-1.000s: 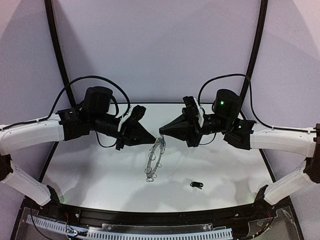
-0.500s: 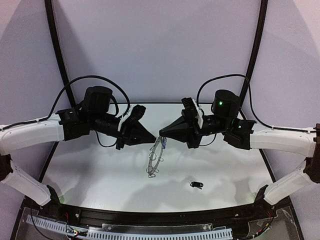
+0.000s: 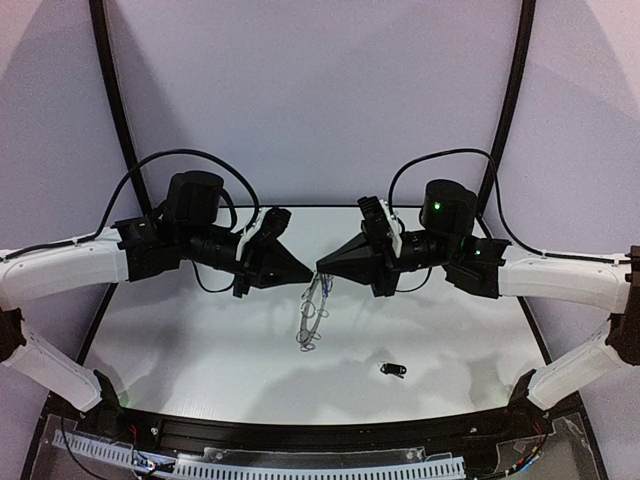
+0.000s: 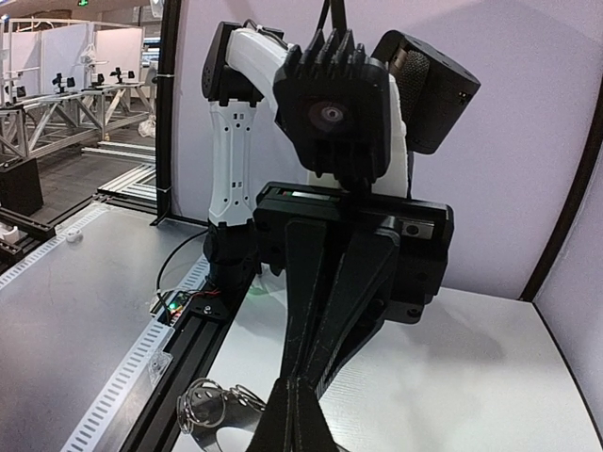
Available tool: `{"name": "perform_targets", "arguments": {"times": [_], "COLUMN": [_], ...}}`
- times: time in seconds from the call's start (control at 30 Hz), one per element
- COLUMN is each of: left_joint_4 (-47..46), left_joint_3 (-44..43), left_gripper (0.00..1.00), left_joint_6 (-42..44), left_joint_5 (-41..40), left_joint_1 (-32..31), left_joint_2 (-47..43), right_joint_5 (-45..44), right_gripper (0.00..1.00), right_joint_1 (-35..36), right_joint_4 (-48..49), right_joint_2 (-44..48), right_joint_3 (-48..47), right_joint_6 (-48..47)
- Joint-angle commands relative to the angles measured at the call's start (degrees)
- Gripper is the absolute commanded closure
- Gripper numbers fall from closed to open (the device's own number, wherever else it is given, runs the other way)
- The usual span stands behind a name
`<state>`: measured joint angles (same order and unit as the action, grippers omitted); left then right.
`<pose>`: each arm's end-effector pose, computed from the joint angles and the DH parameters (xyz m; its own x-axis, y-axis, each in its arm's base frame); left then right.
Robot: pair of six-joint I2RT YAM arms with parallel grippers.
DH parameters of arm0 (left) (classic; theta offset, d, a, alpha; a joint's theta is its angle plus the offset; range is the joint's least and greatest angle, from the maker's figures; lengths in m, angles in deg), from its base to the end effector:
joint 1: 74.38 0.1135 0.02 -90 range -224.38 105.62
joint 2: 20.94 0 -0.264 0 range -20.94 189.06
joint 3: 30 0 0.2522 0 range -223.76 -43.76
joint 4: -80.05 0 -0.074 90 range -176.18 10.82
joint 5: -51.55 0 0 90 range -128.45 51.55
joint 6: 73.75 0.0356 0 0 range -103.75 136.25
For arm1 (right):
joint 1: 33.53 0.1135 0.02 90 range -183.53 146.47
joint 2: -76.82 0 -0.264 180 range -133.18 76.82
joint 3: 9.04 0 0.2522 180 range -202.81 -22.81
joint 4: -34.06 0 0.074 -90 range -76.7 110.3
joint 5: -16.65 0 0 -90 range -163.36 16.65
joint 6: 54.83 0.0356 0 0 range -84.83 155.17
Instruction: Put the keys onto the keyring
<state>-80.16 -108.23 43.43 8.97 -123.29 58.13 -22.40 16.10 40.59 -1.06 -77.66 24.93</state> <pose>0.1866 -0.2538 0.3345 0.2338 0.2021 -0.9510 0.9623 -0.1877 0.1967 0.1796 0.2539 0.3264 0.1443 -0.0032 -0.9895 -0.9723 -0.1865 -0.1412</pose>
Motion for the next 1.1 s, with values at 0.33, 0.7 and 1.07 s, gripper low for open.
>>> {"name": "perform_targets", "arguments": {"times": [0.33, 0.7, 1.07], "left_joint_4": [-1.4, -4.4, -3.8], "left_joint_3": [0.3, 1.6, 1.6], "left_gripper": [0.99, 0.99, 0.99], "left_joint_6": [-0.1, -1.1, -0.8], "left_joint_5": [-0.6, -1.2, -0.5], "left_joint_1": [0.0, 0.0, 0.0], "left_joint_2": [-1.7, -2.4, -2.7], "right_joint_5": [-0.5, 0.7, -1.6], "right_gripper": [1.00, 1.00, 1.00], "right_joint_1": [0.6, 0.6, 0.7], "right_joint_4": [3.6, 1.7, 2.5], "right_joint_2": [2.7, 0.7, 0.0], "right_joint_3": [0.8, -0.1, -0.1], "right_joint_6": [0.7, 1.2, 1.4]}}
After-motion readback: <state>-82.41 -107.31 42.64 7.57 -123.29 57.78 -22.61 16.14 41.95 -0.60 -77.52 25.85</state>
